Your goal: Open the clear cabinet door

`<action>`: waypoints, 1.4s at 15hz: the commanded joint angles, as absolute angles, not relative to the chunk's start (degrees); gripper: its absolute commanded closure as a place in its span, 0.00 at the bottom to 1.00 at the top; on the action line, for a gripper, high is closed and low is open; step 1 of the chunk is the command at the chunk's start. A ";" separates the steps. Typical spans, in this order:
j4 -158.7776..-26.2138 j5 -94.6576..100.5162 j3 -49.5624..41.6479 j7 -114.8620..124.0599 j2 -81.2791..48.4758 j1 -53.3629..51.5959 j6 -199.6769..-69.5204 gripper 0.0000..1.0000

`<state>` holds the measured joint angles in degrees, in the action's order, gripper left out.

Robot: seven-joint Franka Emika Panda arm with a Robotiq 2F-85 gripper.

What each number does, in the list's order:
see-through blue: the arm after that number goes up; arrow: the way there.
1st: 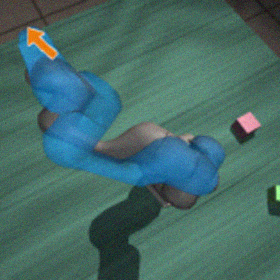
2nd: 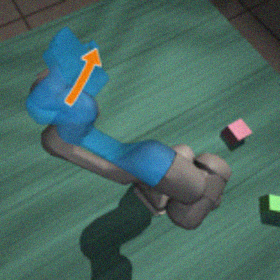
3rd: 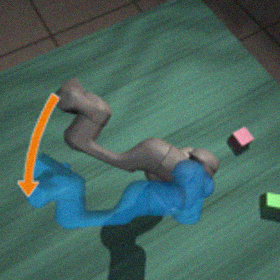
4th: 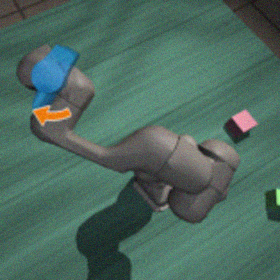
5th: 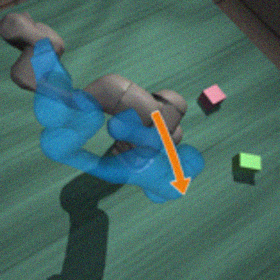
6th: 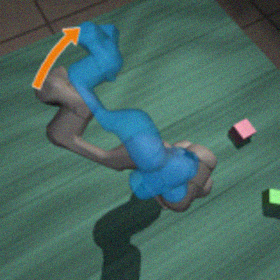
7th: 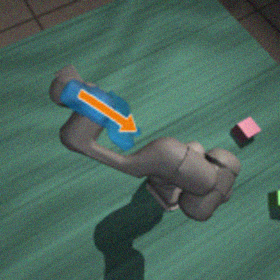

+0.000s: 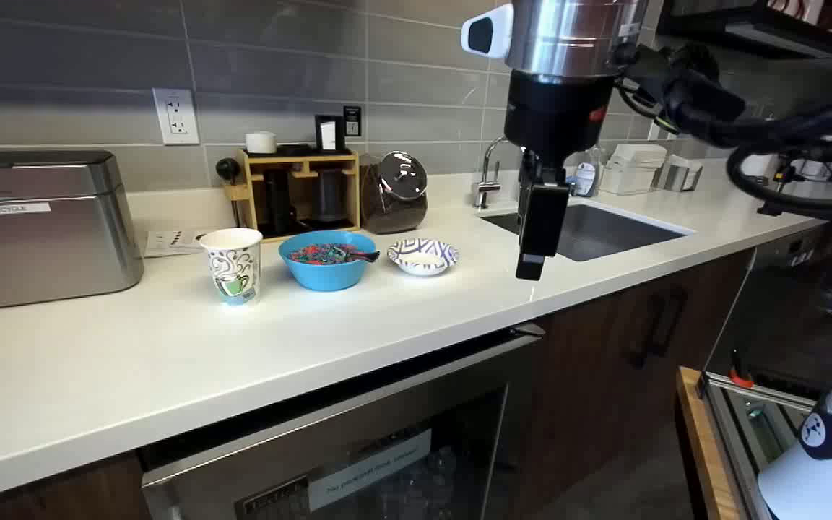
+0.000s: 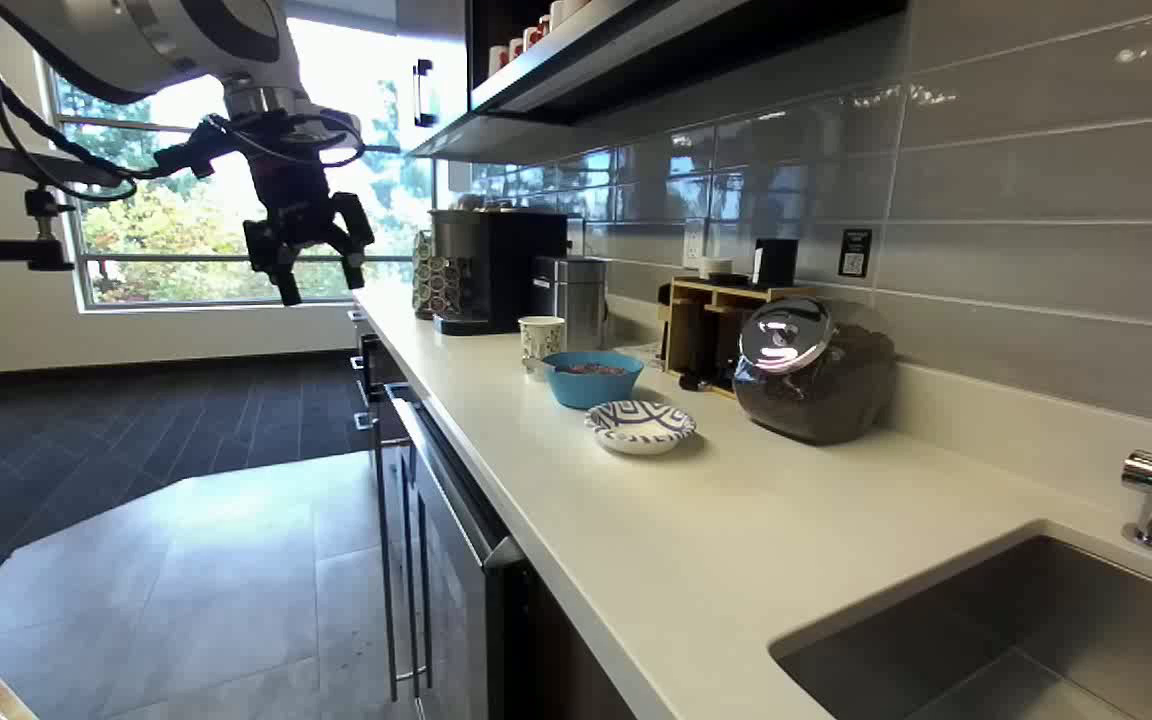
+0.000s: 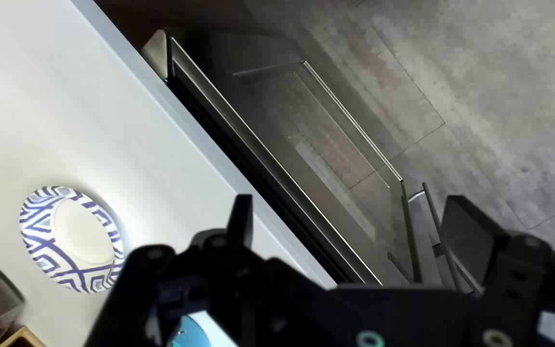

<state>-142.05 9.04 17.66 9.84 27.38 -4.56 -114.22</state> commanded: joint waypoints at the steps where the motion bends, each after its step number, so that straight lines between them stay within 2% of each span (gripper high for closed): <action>1: -141.92 9.81 16.18 10.52 27.11 -6.23 -113.98 0.00; 11: -141.92 9.81 16.18 10.52 27.11 -6.23 -113.98 0.00; 15: -135.19 4.77 16.66 17.66 18.83 -5.58 -112.73 0.00; 21: -123.20 -3.85 17.38 29.47 1.64 -7.55 -117.90 0.00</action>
<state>-130.55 -0.23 17.40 23.03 12.03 -5.97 -115.92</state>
